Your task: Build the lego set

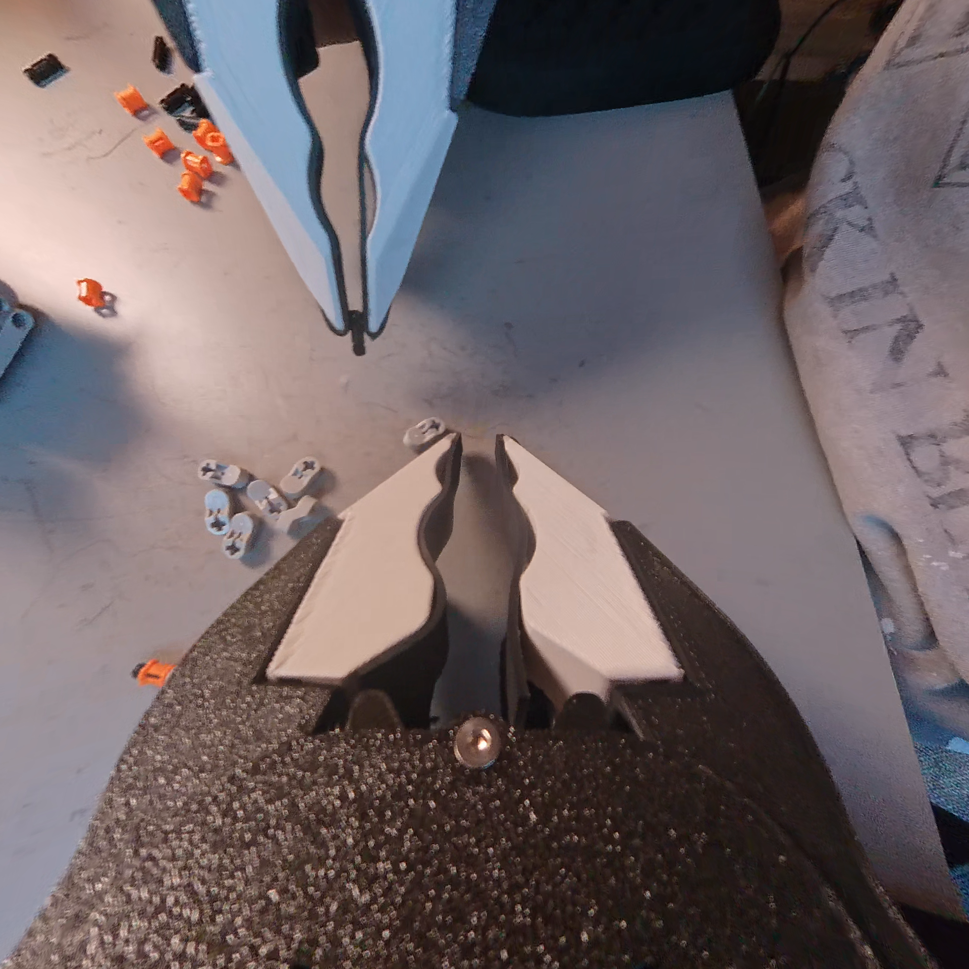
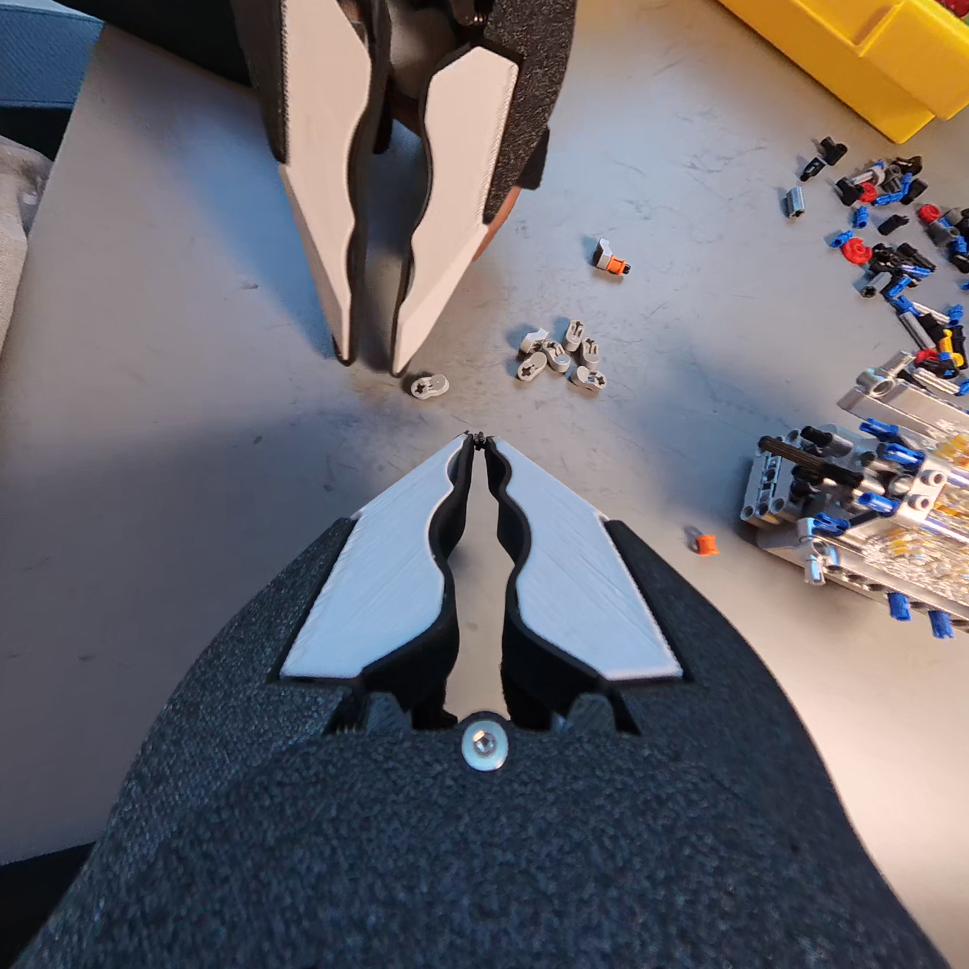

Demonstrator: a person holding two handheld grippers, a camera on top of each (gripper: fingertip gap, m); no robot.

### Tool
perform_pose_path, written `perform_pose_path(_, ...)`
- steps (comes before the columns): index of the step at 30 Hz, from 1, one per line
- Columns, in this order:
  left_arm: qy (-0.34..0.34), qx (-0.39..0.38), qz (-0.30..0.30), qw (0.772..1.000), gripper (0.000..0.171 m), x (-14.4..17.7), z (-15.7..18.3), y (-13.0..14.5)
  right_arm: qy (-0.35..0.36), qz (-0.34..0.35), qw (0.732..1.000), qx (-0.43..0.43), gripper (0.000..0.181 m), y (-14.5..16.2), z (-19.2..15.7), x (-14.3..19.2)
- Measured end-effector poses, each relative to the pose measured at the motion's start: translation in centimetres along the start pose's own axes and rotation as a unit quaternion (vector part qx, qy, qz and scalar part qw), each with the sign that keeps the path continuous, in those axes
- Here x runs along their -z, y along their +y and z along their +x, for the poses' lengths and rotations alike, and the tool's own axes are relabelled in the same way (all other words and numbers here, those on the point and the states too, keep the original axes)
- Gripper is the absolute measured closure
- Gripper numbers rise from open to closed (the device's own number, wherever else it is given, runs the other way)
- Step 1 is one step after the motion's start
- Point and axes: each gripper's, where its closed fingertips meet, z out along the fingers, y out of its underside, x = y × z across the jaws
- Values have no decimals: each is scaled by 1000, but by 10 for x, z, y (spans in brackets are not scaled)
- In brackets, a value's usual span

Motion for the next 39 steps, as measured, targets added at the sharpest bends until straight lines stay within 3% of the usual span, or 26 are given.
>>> perform_pose_path(4,-9,-20,8,1000,159,2,3,-5,-3,-2,1000,0,178,1,-1,-1)
perform_pose_path(9,-74,-15,3,997,160,10,-27,2,-7,-2,1000,0,178,1,-2,-1)
perform_pose_path(16,-21,-76,0,997,148,0,-23,-5,-15,-5,1000,4,178,1,-6,-3)
perform_pose_path(20,-4,-74,-13,997,152,-3,-18,1,-18,-3,1000,3,178,1,-7,-3)
perform_pose_path(39,-33,-30,-10,999,166,-7,-11,-1,-69,14,997,15,178,-11,-31,-13)
